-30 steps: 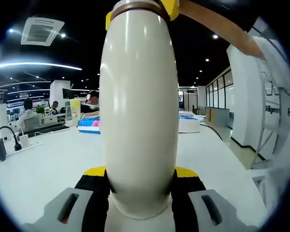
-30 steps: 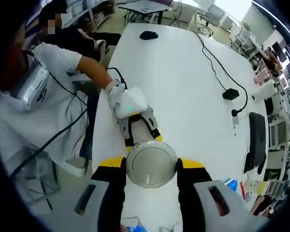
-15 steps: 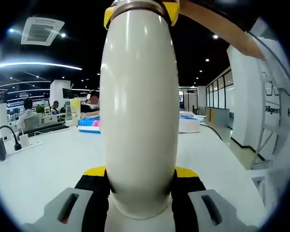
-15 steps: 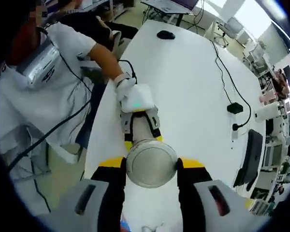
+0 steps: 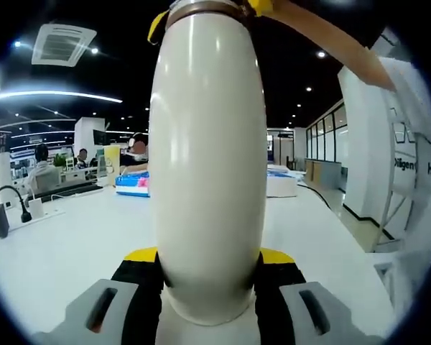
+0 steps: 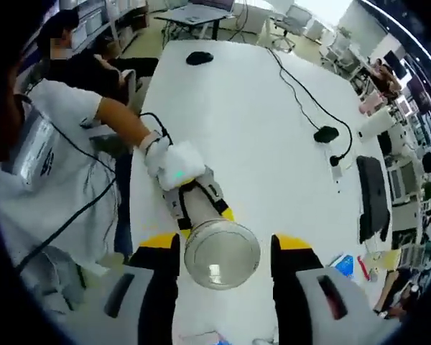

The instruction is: Grasp the water cup twist off the cup lid place the cup lid on the table

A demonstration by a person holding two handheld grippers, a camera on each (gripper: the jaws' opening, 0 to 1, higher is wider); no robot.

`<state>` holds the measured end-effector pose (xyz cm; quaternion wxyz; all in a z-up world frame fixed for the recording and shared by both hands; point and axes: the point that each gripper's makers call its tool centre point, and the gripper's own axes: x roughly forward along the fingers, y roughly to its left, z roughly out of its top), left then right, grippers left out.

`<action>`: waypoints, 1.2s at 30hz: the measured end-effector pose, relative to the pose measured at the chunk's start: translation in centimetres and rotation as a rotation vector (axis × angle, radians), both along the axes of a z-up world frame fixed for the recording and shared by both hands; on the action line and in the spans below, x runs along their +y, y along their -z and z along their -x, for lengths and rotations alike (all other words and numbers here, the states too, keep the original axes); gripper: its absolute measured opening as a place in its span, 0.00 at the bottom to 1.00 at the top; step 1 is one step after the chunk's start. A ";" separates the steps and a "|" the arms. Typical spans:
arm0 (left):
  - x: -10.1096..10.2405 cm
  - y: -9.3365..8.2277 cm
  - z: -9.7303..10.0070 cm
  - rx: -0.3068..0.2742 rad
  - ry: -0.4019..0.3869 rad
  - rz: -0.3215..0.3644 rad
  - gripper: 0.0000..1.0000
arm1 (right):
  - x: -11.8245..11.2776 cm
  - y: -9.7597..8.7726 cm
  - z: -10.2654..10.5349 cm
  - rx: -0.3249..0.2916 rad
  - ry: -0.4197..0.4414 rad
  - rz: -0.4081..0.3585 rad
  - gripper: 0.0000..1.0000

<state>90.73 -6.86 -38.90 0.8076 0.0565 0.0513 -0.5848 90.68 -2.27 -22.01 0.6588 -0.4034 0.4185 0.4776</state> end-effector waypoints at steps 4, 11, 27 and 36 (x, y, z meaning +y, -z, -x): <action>0.0 0.0 0.0 0.001 0.000 0.000 0.51 | 0.4 -0.1 0.4 0.018 0.052 -0.026 0.58; 0.0 0.0 0.0 0.001 -0.001 -0.001 0.51 | -0.1 -0.8 -0.1 0.093 0.385 -0.092 0.63; 0.1 0.0 0.1 0.001 0.000 -0.003 0.51 | -1.4 1.4 0.9 0.202 0.663 -0.059 0.65; 0.1 0.1 0.1 0.001 0.000 -0.003 0.51 | -1.8 1.9 1.2 0.221 0.691 -0.035 0.49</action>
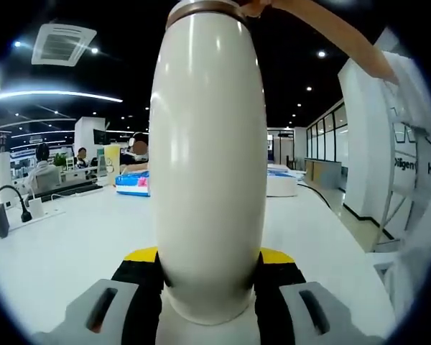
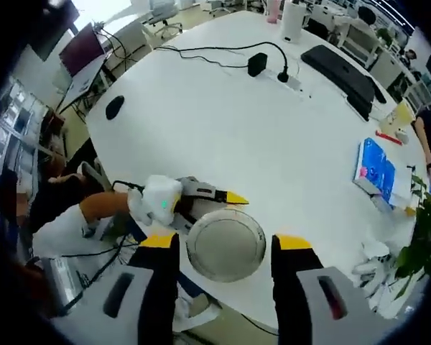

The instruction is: Grasp the water cup twist off the cup lid place the cup lid on the table

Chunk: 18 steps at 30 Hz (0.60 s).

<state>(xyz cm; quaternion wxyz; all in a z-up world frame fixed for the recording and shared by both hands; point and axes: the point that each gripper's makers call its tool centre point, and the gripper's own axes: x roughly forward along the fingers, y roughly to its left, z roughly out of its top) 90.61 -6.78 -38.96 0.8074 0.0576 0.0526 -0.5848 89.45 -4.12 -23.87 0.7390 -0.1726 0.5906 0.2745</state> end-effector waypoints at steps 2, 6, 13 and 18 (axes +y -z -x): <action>0.0 0.0 0.0 0.000 0.001 0.000 0.51 | 0.0 0.1 0.1 0.012 0.004 0.001 0.46; 0.0 0.0 0.0 0.000 0.001 0.000 0.51 | -0.1 -0.1 -0.6 0.023 0.004 0.004 0.46; 0.0 0.0 0.0 0.000 0.001 -0.001 0.51 | -0.1 -0.2 -0.8 -0.008 -0.142 0.032 0.46; 0.0 0.1 0.0 0.000 0.001 -0.001 0.51 | 0.0 0.0 -0.3 -0.029 -0.222 0.032 0.46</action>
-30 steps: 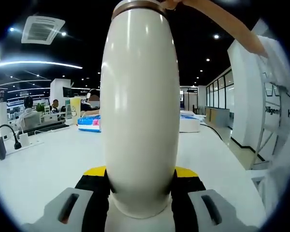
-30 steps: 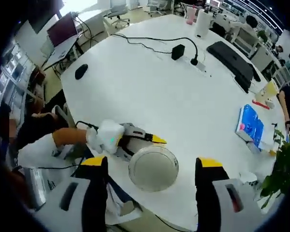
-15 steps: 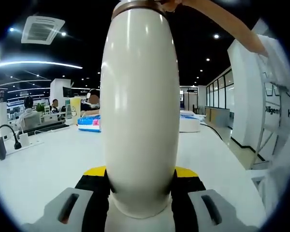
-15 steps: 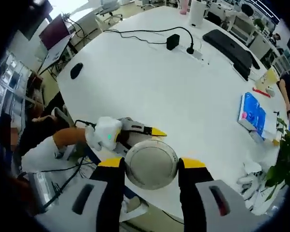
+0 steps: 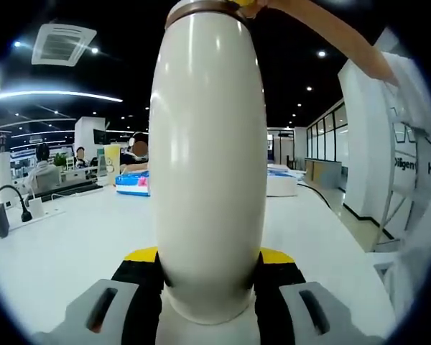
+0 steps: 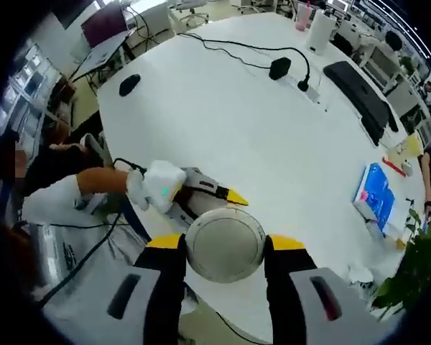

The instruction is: Grasp the water cup twist off the cup lid place the cup lid on the table

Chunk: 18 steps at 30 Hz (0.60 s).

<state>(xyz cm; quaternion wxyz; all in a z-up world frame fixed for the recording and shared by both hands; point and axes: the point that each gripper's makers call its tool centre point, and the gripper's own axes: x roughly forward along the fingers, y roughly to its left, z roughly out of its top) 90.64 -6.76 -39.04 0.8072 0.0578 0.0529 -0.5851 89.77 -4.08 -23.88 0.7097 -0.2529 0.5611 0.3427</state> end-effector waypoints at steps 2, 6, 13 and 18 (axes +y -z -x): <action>0.0 0.0 0.0 0.000 0.000 0.000 0.51 | 0.1 0.0 0.2 -0.007 -0.025 -0.001 0.46; 0.0 0.0 0.0 0.000 0.000 0.000 0.51 | 0.1 0.1 0.2 -0.023 -0.094 -0.001 0.46; 0.0 0.0 0.1 0.000 0.000 0.000 0.51 | 0.1 0.0 -0.2 -0.050 -0.221 0.024 0.46; 0.0 0.0 0.0 0.001 -0.001 0.000 0.51 | 0.1 -0.1 -0.4 -0.053 -0.262 0.036 0.46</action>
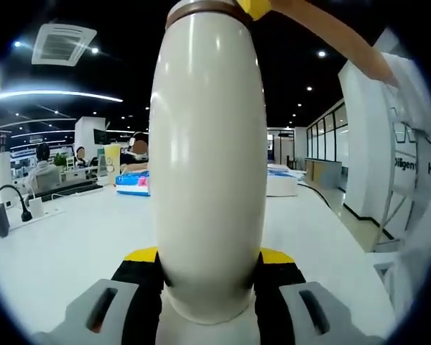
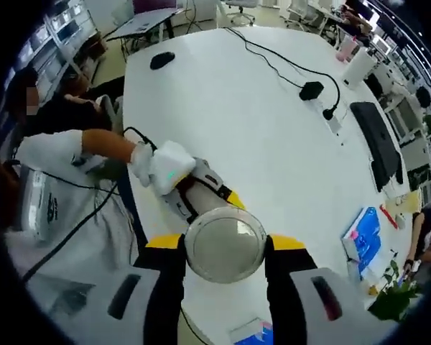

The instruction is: Grasp the water cup twist off the cup lid place the cup lid on the table

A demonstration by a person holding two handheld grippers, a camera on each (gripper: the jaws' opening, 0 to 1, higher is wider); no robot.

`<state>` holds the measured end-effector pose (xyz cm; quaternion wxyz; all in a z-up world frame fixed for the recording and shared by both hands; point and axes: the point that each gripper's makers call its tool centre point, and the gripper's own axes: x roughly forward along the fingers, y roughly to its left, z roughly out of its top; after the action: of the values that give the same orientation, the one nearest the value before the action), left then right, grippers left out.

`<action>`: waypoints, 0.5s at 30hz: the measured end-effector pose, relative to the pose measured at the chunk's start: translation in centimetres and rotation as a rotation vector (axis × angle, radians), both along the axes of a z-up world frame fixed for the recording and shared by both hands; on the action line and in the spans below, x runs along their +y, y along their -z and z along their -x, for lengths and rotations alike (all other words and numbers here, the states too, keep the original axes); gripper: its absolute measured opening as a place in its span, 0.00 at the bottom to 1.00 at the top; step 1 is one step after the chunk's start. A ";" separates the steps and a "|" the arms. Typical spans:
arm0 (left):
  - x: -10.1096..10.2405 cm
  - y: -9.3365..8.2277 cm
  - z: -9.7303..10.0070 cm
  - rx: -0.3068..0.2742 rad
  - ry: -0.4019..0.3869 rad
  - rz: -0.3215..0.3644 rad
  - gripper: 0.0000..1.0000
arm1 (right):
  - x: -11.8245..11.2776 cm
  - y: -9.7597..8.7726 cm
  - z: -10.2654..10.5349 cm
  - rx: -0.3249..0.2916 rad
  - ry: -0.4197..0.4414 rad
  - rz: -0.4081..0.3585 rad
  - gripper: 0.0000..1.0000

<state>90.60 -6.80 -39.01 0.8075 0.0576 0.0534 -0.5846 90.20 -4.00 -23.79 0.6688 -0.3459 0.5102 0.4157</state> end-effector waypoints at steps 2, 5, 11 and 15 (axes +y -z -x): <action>0.0 0.0 0.0 0.000 0.000 0.000 0.51 | 0.0 0.0 -0.1 -0.012 -0.046 0.003 0.46; 0.0 0.0 0.0 -0.002 0.001 0.000 0.51 | 0.0 -0.1 -0.1 -0.031 -0.121 0.025 0.46; -0.1 0.0 -0.1 -0.002 0.002 0.000 0.51 | -0.1 -0.1 -0.2 -0.030 -0.219 0.051 0.46; -0.1 0.0 0.0 -0.002 0.004 0.000 0.51 | -0.1 -0.1 -0.3 -0.055 -0.324 0.072 0.46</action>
<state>90.62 -6.90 -38.98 0.8063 0.0583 0.0526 -0.5863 90.46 -4.09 -23.72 0.5938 -0.4586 0.4441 0.4897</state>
